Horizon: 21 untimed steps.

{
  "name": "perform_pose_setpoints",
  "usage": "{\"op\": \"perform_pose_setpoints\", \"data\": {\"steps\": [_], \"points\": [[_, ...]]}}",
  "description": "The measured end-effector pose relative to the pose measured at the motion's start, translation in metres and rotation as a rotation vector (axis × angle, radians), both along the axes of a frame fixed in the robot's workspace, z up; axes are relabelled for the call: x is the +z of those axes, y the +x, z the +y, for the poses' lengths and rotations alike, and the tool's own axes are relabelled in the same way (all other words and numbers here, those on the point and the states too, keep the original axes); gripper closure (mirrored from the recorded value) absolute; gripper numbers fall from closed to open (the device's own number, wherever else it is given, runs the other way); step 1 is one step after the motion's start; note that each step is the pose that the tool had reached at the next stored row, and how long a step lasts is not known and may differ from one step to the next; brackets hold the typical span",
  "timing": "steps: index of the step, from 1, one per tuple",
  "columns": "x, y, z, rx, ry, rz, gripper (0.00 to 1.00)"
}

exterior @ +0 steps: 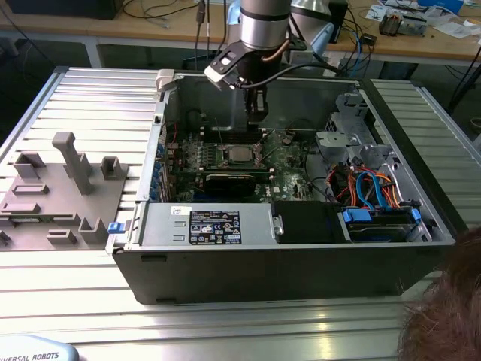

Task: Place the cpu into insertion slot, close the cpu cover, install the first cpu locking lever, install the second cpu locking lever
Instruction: 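Close the cpu cover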

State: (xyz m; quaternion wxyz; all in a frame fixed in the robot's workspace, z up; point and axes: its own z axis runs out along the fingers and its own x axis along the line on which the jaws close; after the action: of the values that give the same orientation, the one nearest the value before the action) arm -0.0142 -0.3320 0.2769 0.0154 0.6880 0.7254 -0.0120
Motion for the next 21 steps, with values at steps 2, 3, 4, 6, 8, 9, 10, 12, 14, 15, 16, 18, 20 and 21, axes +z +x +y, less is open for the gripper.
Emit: {"op": "perform_pose_setpoints", "data": {"steps": [2, 3, 4, 6, 8, 9, 10, 12, 14, 15, 16, 18, 20, 21], "points": [[0.0000, 0.0070, 0.0000, 0.000, 0.0000, 0.0000, 0.89], [0.0000, 0.0080, 0.0000, 0.000, 0.0000, 0.0001, 0.89], [0.0000, 0.0086, 0.0000, 0.000, 0.0000, 0.0000, 0.89], [0.0000, 0.0103, 0.0000, 0.000, -0.0001, 0.0000, 0.89], [0.0000, 0.0120, 0.0000, 0.000, 0.0000, 0.0000, 0.89], [0.0000, 0.0126, 0.0000, 0.000, 0.0000, 0.0000, 0.89], [0.0000, 0.0130, 0.0000, 0.000, 0.0000, 0.0000, 0.89], [0.0000, 0.0142, 0.0000, 0.000, 0.0000, 0.0000, 0.89], [0.0000, 0.0153, 0.0000, 0.000, 0.0000, 0.0000, 0.89], [0.0000, 0.0161, 0.0000, 0.000, 0.0000, 0.0001, 0.89], [0.0000, 0.0169, 0.0000, 0.000, 0.0000, 0.0001, 0.89], [0.0000, 0.0179, 0.0000, 0.000, -0.0001, 0.0000, 0.89], [0.0000, 0.0187, 0.0000, 0.000, 0.0000, 0.0000, 0.89], [0.0000, 0.0191, 0.0000, 0.000, 0.0000, 0.0000, 0.89]]}}
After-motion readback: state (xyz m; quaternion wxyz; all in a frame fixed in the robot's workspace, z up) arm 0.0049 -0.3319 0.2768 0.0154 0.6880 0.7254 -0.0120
